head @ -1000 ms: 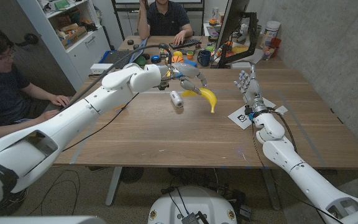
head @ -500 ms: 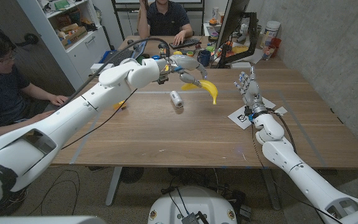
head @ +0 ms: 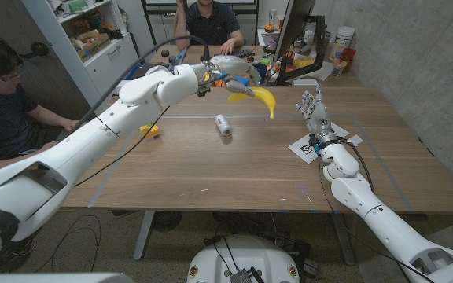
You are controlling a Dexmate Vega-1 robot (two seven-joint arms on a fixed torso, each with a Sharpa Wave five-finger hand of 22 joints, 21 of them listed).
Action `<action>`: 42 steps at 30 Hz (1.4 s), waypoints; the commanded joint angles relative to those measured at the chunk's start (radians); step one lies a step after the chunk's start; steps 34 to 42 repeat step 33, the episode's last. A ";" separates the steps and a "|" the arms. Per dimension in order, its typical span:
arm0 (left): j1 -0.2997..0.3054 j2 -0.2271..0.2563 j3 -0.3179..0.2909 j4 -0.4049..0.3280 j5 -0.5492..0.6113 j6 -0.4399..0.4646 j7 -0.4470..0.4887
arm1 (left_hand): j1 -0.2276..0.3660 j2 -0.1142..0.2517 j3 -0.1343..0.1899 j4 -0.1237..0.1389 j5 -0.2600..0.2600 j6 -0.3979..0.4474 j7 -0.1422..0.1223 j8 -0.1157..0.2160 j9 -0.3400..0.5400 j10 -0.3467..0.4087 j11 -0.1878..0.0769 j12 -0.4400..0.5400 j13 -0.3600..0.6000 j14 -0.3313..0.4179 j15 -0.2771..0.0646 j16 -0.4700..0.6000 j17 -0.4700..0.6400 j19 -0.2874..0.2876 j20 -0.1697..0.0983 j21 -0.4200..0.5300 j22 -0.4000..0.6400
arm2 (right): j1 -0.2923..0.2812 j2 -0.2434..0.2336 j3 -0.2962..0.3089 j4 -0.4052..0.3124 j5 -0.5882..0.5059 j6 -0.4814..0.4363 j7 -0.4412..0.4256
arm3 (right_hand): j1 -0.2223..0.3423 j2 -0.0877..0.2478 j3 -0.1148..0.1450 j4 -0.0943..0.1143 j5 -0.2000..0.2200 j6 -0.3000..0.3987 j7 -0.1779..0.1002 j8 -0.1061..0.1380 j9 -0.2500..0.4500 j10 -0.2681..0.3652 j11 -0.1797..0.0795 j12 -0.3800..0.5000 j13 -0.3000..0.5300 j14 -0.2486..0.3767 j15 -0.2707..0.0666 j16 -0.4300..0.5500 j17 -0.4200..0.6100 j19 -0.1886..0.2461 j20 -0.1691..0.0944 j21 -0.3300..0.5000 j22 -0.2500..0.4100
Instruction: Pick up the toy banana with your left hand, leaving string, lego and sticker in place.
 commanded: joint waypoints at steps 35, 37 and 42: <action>-0.018 -0.018 0.004 -0.017 0.025 0.034 0.017 | -0.004 0.012 0.005 0.008 0.007 0.201 -0.095 0.071 -0.007 0.010 0.001 -0.012 0.000 -0.003 -0.055 0.001 0.002 0.002 0.004 0.000 0.005 | 0.014 -0.003 0.014 0.031 0.023 0.008 0.032 | 0.012 0.003 -0.007 0.000 0.006 0.009 0.004 0.008 0.005 0.005 0.001 0.007 0.004 0.001 0.005 0.008 0.003 0.012 0.006 0.007 0.006; -0.018 -0.018 0.004 -0.017 0.025 0.034 0.017 | -0.004 0.012 0.005 0.008 0.007 0.201 -0.095 0.071 -0.007 0.010 0.001 -0.012 0.000 -0.003 -0.055 0.001 0.002 0.002 0.004 0.000 0.005 | 0.014 -0.003 0.014 0.031 0.023 0.008 0.032 | 0.012 0.003 -0.007 0.000 0.006 0.009 0.004 0.008 0.005 0.005 0.001 0.007 0.004 0.001 0.005 0.008 0.003 0.012 0.006 0.007 0.006; -0.018 -0.018 0.004 -0.017 0.025 0.034 0.017 | -0.004 0.012 0.005 0.008 0.007 0.201 -0.095 0.071 -0.007 0.010 0.001 -0.012 0.000 -0.003 -0.055 0.001 0.002 0.002 0.004 0.000 0.005 | 0.014 -0.003 0.014 0.031 0.023 0.008 0.032 | 0.012 0.003 -0.007 0.000 0.006 0.009 0.004 0.008 0.005 0.005 0.001 0.007 0.004 0.001 0.005 0.008 0.003 0.012 0.006 0.007 0.006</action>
